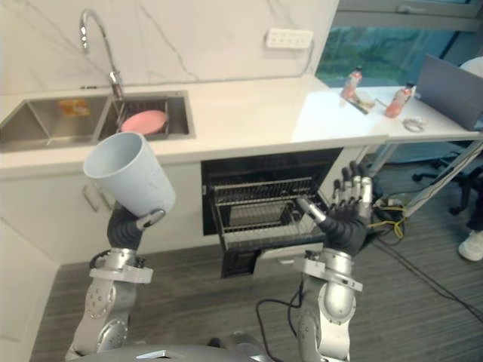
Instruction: Walk over to the sink, pick up the cup, carry it to the dishwasher, place the cup inside the dishwasher, then close the dishwasher door
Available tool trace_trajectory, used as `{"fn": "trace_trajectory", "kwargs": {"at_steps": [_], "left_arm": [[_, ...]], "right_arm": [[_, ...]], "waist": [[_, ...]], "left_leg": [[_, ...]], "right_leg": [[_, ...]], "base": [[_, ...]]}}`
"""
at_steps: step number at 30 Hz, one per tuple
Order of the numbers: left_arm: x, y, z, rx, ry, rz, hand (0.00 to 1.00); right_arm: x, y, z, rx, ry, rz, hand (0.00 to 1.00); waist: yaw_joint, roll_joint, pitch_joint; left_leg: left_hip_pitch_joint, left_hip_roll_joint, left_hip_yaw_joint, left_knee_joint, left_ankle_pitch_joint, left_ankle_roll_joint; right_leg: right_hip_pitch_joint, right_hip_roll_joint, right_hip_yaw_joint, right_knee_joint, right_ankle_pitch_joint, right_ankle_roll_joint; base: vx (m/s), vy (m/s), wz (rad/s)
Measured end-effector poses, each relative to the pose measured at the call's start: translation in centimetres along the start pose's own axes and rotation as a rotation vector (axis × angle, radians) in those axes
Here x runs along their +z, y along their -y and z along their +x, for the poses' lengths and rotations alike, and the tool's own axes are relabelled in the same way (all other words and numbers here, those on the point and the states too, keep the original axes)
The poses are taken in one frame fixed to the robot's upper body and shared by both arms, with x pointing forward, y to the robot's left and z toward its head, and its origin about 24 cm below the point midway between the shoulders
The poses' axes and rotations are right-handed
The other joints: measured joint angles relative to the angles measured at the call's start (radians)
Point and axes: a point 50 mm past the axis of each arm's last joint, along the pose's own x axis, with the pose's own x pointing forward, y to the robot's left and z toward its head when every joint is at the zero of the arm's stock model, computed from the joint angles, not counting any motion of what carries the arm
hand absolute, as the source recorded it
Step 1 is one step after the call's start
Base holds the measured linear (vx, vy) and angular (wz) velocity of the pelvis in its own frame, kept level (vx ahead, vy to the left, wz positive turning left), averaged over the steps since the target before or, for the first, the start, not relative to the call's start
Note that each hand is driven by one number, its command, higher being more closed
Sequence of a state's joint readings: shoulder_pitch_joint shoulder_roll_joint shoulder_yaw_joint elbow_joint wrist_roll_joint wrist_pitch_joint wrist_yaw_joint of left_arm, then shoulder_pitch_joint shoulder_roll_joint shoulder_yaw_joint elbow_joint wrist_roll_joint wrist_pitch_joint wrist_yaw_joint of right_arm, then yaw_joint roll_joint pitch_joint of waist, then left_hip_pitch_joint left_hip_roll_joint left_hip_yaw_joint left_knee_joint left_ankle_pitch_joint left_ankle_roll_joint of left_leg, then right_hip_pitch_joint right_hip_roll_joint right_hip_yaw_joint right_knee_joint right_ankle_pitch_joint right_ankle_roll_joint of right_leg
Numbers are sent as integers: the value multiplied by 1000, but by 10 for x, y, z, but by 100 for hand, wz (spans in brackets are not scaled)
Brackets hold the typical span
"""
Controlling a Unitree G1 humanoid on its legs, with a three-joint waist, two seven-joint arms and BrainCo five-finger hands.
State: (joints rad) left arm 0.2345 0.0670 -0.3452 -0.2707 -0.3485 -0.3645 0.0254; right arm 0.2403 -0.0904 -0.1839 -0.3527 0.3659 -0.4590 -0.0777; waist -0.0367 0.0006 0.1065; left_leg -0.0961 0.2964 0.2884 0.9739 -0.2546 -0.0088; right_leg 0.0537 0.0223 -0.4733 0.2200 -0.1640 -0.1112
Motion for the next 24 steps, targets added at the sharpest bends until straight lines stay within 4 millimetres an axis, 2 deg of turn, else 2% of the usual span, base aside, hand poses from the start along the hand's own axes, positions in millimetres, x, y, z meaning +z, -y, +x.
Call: {"fn": "trace_trajectory", "kwargs": {"at_steps": [1, 3, 4, 5, 6, 7, 8, 9, 10, 11, 13, 18, 21, 23, 24], "left_arm": [[-2, 0, -1, -6, -9, -1, 100], [-3, 1, -1, 0, -11, -6, 100], [-3, 1, -1, 0, -10, -6, 100], [-2, 1, -1, 2, -8, -8, 100], [-2, 2, 0, 1, -7, -10, 100], [-3, 3, 1, 3, -9, -8, 100], [-3, 3, 1, 6, -10, -6, 100], [-5, 2, 0, 14, -25, 4, 100], [-4, 1, 1, 9, -27, 21, 100], [-4, 2, 2, 3, -24, 23, 100], [-2, 3, 5, -6, -15, 23, 100], [-1, 16, 9, -70, -4, -1, 100], [2, 25, 13, -124, 11, -17, 100], [5, 25, 17, -129, 28, 16, 100], [7, 20, 19, -105, 40, 49, 100]], "right_arm": [[1, 2, 1, -7, 4, -8, 0], [1, 3, 5, -14, 16, -8, 0], [0, 2, 9, -1, 15, -11, 0], [-1, 0, 12, 13, 14, -8, 0], [0, -3, 15, 31, 17, -6, 0], [0, -5, 17, 44, 16, -10, 0], [1, -6, 18, 53, 17, -15, 0], [-1, -8, 16, 43, 6, -4, 0], [-1, -13, 15, 52, 9, 13, 0], [-1, -16, 15, 59, 12, 13, 0], [4, -26, 20, 71, 57, -14, 0], [10, -37, 20, 91, 74, 38, 0], [5, -35, 14, 78, 27, 35, 0], [2, -36, 15, 85, 3, 52, 0], [0, -38, 14, 102, -1, 70, 0]], "waist": [[13, 2, -2], [15, 19, -11], [12, 27, -16], [11, 29, -17], [9, 33, -19], [10, 49, -28], [11, 65, -33], [12, 62, -42], [-1, 39, -46], [-2, 28, -42], [17, 3, -37], [-1, 1, -43], [-16, -6, -40], [-24, -6, -26], [-23, -22, -11]], "left_leg": [[-13, -4, 9, -94, -2, -4], [-3, -46, -2, -304, -1, -7], [8, -90, -31, -472, 11, -20], [17, -113, -53, -560, 28, -26], [36, -147, -91, -716, 96, -25], [43, -159, -124, -820, 202, -18], [40, -156, -144, -838, 272, -21], [48, -166, -153, -824, 260, -72], [46, -184, -149, -820, 247, -57], [44, -191, -140, -823, 245, -53], [52, -209, -82, -840, 233, -34], [81, -250, -55, -864, 209, -11], [82, -275, -39, -851, 169, 5], [110, -275, -8, -842, 167, 18], [150, -271, 30, -831, 149, 22]], "right_leg": [[27, 0, 37, -29, 7, 9], [48, -12, 91, -41, 12, 19], [50, -24, 133, -40, 14, 33], [47, -29, 157, -40, 13, 43], [44, -35, 199, -41, 9, 63], [37, -28, 243, -38, -2, 84], [33, -15, 263, -33, -8, 93], [30, -21, 310, -22, -18, 112], [13, -42, 343, -24, -23, 125], [4, -55, 358, -25, -22, 132], [-18, -76, 413, -41, -5, 155], [-6, -113, 439, -71, 2, 183], [-57, -135, 459, 38, -25, 205], [-193, -154, 410, 302, -18, 200], [-212, -183, 343, 386, -1, 197]], "base": [[337, 41, -89], [339, 101, -88], [261, 135, -76], [303, 185, -98], [263, 204, -104], [258, 219, -101], [238, 243, -96], [253, 269, -64], [218, 266, -51], [147, 244, -35], [40, 178, -56], [14, 121, -23], [14, 102, -22], [15, 120, -59], [11, 107, -72]]}}
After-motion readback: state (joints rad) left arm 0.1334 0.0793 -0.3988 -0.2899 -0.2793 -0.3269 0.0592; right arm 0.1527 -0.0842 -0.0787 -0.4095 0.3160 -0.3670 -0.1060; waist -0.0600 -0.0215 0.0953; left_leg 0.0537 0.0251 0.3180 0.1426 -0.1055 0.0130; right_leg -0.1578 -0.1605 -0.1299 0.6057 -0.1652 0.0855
